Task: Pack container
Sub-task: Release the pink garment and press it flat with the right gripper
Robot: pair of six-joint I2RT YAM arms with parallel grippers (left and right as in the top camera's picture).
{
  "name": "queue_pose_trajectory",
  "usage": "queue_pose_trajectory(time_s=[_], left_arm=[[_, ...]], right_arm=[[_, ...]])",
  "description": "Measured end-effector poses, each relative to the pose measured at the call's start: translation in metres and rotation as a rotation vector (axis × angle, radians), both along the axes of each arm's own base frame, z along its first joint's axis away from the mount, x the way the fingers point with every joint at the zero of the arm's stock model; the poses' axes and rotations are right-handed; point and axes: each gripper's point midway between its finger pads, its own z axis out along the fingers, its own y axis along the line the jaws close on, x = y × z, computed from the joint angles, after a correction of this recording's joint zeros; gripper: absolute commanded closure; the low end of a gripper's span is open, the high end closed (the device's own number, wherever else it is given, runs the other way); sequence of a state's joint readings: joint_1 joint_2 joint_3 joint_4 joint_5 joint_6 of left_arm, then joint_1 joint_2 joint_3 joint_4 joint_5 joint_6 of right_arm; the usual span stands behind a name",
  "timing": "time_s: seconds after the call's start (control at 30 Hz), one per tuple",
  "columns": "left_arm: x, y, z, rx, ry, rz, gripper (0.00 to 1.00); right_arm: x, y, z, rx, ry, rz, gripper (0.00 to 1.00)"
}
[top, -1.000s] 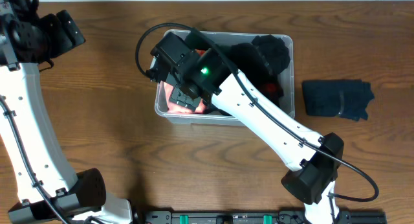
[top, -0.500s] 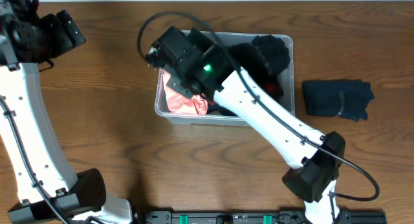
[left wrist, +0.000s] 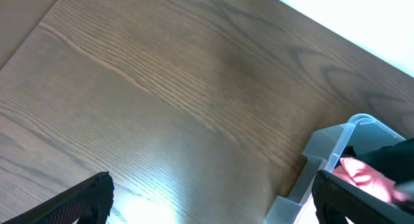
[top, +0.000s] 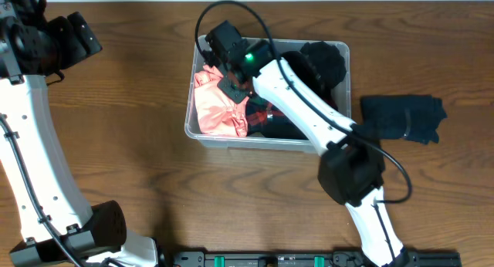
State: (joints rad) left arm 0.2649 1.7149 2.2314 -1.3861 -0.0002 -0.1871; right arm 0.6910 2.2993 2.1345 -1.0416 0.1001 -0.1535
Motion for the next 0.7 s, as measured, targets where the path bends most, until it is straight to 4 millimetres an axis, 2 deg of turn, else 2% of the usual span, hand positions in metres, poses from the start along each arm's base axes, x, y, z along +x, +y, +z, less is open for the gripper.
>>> queue_pose_trajectory(time_s=[0.07, 0.33, 0.43, 0.47, 0.5, 0.63, 0.7], left_arm=[[0.000, 0.000, 0.000, 0.000, 0.000, 0.000, 0.02], [0.000, 0.000, 0.000, 0.000, 0.000, 0.000, 0.02], [0.000, 0.000, 0.000, 0.000, 0.000, 0.000, 0.02], [0.000, 0.000, 0.000, 0.000, 0.000, 0.000, 0.02], [0.000, 0.000, 0.000, 0.000, 0.000, 0.000, 0.02], [0.000, 0.000, 0.000, 0.000, 0.000, 0.000, 0.02], [0.000, 0.000, 0.000, 0.000, 0.000, 0.000, 0.02]], right_arm=[[0.000, 0.002, -0.008, 0.001, 0.014, 0.002, 0.99], [0.000, 0.004, -0.004, 0.014, 0.016, -0.005, 0.99], [-0.001, 0.003, 0.004, 0.023, 0.009, -0.005, 0.99], [-0.002, 0.003, 0.010, 0.030, 0.003, -0.004, 0.96], [-0.002, 0.003, 0.016, 0.037, -0.002, -0.005, 0.89], [-0.011, -0.002, 0.060, 0.086, -0.044, -0.007, 0.73], [-0.020, -0.009, 0.086, 0.108, -0.059, -0.011, 0.52]])
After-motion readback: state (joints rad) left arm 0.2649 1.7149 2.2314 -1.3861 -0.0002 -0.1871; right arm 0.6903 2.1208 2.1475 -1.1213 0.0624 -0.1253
